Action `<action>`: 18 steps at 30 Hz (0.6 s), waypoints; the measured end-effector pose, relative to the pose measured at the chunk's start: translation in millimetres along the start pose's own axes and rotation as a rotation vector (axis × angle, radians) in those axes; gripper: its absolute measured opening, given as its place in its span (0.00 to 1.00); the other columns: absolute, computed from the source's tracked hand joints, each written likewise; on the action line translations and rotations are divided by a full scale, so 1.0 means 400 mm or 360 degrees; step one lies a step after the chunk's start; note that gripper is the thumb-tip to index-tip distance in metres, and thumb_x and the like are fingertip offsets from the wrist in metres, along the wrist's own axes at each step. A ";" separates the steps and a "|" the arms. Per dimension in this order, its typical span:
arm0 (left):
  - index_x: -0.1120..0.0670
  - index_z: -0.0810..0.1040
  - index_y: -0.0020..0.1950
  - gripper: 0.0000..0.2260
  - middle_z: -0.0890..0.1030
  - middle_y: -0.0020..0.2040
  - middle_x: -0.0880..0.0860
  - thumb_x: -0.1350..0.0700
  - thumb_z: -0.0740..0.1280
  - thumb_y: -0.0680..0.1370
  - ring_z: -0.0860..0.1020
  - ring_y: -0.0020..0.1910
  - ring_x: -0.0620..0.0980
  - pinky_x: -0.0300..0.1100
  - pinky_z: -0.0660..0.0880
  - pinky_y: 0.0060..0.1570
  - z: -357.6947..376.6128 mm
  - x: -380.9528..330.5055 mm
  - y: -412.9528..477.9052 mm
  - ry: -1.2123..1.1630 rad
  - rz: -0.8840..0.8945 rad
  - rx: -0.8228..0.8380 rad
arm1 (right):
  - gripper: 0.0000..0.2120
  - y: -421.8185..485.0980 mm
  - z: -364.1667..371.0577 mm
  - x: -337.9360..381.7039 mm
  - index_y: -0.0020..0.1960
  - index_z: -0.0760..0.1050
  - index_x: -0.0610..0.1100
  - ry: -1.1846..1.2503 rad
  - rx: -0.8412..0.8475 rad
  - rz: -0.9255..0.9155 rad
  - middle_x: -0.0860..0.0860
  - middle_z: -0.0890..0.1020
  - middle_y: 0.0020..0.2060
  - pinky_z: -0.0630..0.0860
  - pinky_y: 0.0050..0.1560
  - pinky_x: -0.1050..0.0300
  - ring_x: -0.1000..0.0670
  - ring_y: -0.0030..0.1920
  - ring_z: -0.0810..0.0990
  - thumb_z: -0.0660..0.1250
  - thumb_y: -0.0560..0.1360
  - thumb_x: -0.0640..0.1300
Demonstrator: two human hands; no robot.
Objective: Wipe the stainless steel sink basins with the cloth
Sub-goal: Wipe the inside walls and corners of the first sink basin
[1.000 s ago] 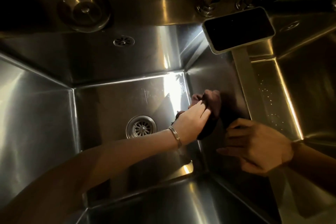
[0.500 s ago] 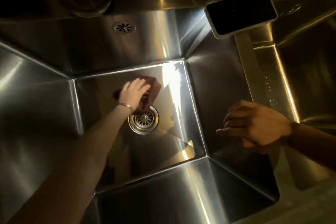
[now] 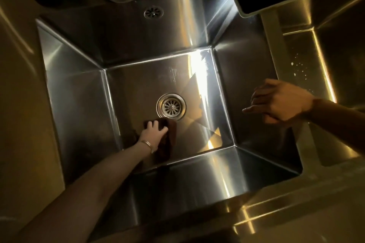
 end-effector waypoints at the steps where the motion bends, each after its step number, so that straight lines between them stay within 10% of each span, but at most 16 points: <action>1: 0.47 0.57 0.72 0.34 0.60 0.68 0.59 0.61 0.69 0.71 0.61 0.65 0.61 0.49 0.75 0.50 0.013 -0.049 -0.004 0.0033 0.0102 0.0036 | 0.19 0.000 0.000 0.001 0.48 0.84 0.46 -0.0011 -0.0016 -0.0008 0.50 0.83 0.33 0.64 0.48 0.53 0.48 0.40 0.84 0.56 0.69 0.50; 6: 0.47 0.55 0.75 0.34 0.58 0.72 0.62 0.62 0.66 0.73 0.56 0.70 0.64 0.52 0.74 0.53 -0.004 -0.269 0.056 0.0205 0.0733 -0.0008 | 0.19 -0.004 0.008 -0.001 0.48 0.84 0.46 0.0006 -0.0029 -0.0003 0.50 0.83 0.33 0.66 0.48 0.53 0.47 0.40 0.83 0.56 0.70 0.49; 12: 0.42 0.51 0.75 0.35 0.58 0.73 0.56 0.56 0.67 0.74 0.57 0.71 0.61 0.50 0.72 0.59 -0.112 -0.407 0.156 0.0127 0.0709 -0.0305 | 0.20 -0.014 0.024 -0.008 0.44 0.83 0.47 -0.0033 0.0051 0.0051 0.51 0.82 0.34 0.67 0.51 0.52 0.47 0.43 0.82 0.53 0.73 0.51; 18: 0.42 0.54 0.75 0.31 0.53 0.77 0.48 0.59 0.63 0.77 0.52 0.75 0.59 0.54 0.62 0.69 0.003 -0.464 0.090 0.0384 0.1254 -0.0097 | 0.21 -0.012 0.025 -0.008 0.41 0.83 0.45 -0.0050 0.0053 0.0046 0.52 0.82 0.34 0.69 0.53 0.54 0.48 0.42 0.82 0.52 0.72 0.51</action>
Point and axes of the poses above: each hand's wrist, its own y-axis towards the middle knuckle, its own z-axis out of the palm, x = y × z, the point moved 5 cm from there along y, towards the middle knuckle
